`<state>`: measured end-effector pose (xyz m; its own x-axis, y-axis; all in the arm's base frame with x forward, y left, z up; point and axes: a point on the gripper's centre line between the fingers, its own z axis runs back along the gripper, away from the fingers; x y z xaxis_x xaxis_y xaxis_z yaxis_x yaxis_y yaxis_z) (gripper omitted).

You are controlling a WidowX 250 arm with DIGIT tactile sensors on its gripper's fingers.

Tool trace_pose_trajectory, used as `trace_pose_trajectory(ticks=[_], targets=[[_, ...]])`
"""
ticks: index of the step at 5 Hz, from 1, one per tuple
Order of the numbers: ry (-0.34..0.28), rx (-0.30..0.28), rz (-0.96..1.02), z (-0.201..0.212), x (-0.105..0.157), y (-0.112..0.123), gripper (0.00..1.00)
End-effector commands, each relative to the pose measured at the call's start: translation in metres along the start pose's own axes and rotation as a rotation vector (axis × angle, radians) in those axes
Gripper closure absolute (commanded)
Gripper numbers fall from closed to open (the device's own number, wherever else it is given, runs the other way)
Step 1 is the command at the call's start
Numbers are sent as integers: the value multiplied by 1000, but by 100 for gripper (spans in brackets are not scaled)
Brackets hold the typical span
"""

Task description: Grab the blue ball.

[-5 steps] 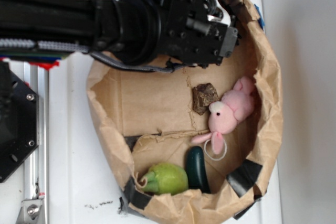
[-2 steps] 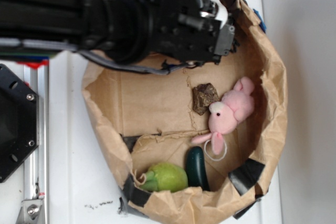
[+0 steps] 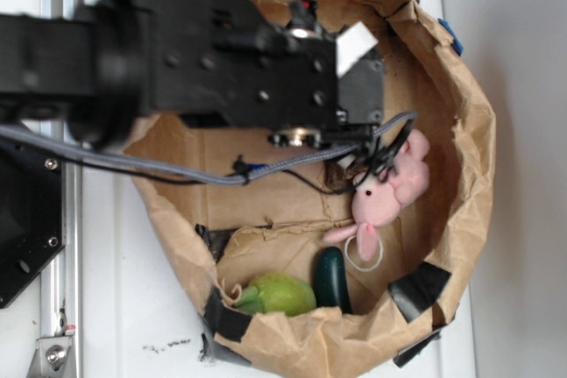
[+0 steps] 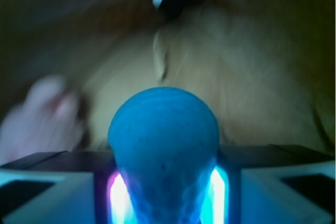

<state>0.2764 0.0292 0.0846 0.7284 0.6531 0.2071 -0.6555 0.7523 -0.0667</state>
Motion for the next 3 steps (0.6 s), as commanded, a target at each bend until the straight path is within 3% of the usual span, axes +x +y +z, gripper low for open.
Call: trace_pose_trajectory(ticks=[1,2,3], targets=[[90,-174,-268,79,-9,17,100],[97,-166,-281,93,-15,20,100],[47,-127,-247,94,-26,18,100]])
